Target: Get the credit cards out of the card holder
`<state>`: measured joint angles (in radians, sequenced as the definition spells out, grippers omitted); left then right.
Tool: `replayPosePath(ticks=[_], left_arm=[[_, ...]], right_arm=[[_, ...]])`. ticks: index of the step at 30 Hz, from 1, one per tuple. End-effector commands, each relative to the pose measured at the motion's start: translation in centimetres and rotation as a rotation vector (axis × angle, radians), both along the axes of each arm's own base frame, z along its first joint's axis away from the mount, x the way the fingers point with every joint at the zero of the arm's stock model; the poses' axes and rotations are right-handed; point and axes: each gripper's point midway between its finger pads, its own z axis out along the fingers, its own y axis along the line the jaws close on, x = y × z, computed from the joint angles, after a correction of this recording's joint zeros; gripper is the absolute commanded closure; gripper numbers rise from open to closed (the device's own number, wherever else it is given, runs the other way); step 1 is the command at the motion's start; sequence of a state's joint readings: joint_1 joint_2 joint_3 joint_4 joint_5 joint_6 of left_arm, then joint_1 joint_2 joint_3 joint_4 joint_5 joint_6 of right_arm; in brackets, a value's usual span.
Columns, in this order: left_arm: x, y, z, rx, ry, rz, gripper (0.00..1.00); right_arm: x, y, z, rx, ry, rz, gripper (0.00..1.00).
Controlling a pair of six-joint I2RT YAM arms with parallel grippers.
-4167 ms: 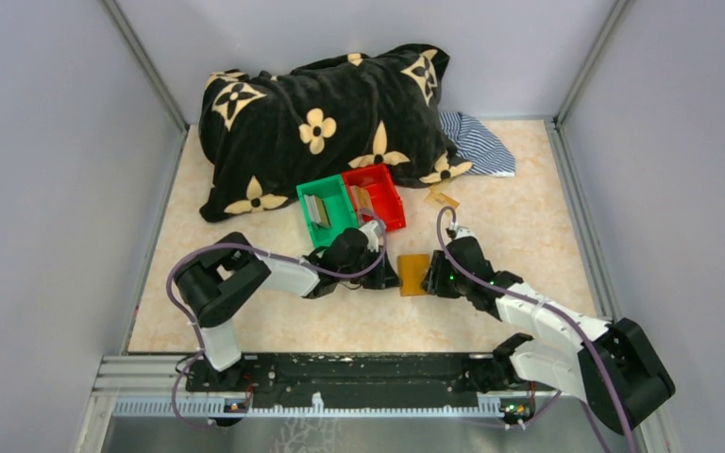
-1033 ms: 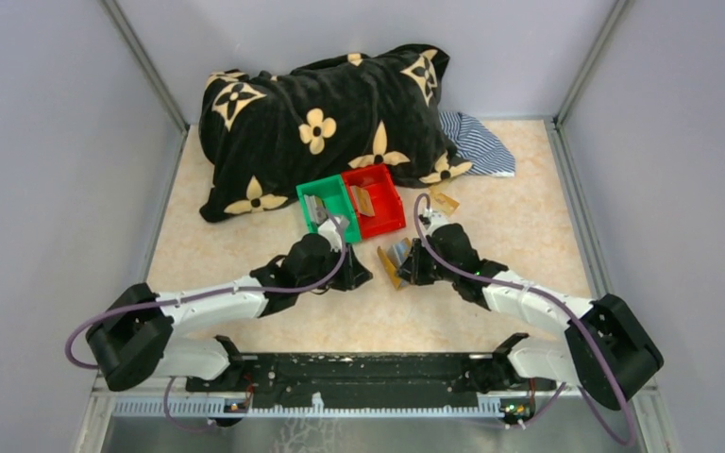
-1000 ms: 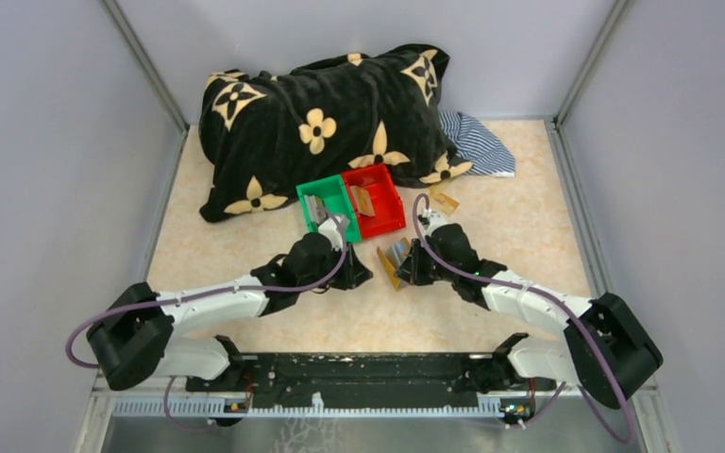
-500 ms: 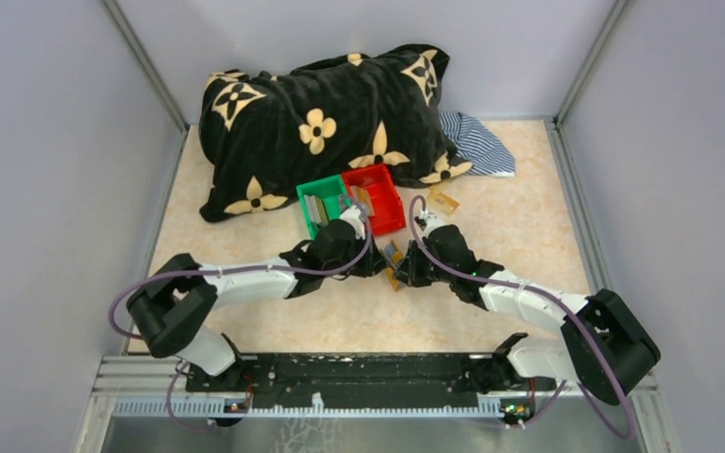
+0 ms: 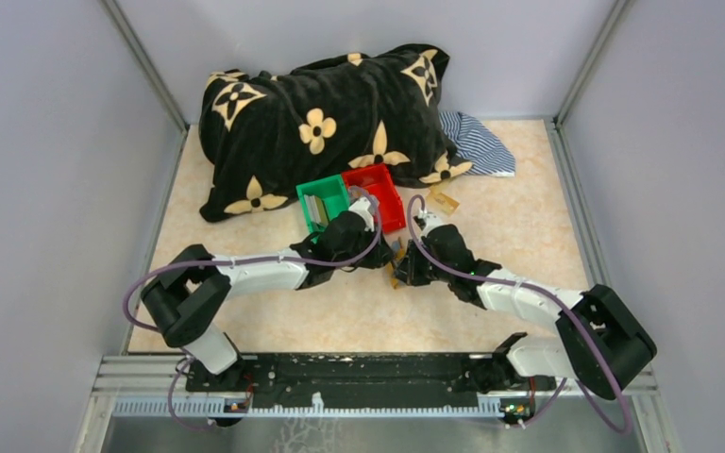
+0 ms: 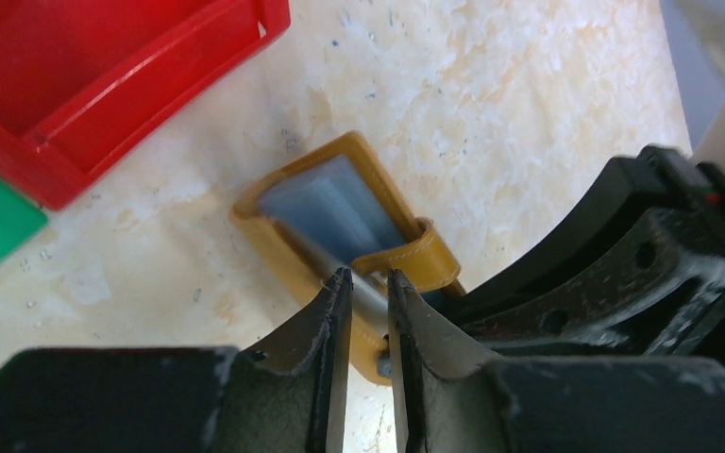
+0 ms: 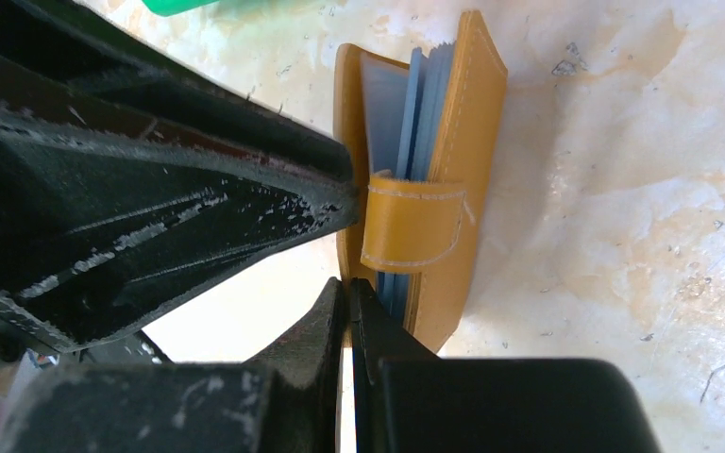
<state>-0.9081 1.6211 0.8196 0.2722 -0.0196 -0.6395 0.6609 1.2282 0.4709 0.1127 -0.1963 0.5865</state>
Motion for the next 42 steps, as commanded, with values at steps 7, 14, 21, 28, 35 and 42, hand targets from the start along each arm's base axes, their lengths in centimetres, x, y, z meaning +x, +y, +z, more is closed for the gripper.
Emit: replayPosePath(ticks=[7, 14, 21, 28, 35, 42], left_arm=[[2.1, -2.3, 1.8, -0.013, -0.065, -0.016, 0.74], [2.2, -2.1, -0.8, 0.038, -0.021, 0.000, 0.75], [1.7, -1.8, -3.0, 0.062, 0.009, -0.011, 0.75], [0.7, -0.5, -5.5, 0.103, 0.049, -0.005, 0.75], [0.2, 0.0, -7.1, 0.119, 0.082, -0.012, 0.75], [0.1, -0.5, -7.9, 0.121, 0.098, -0.034, 0.75]], right_arm=[[-0.8, -0.1, -1.8, -0.030, 0.038, 0.020, 1.00], [-0.6, -0.3, -1.8, -0.048, 0.039, 0.011, 1.00], [-0.6, -0.1, -1.3, -0.031, 0.024, 0.024, 1.00], [-0.4, -0.7, 1.4, -0.033, -0.053, 0.027, 0.95], [-0.1, -1.7, 4.3, -0.025, -0.110, 0.028, 0.85], [0.2, -2.2, 4.8, 0.001, -0.118, 0.013, 0.69]])
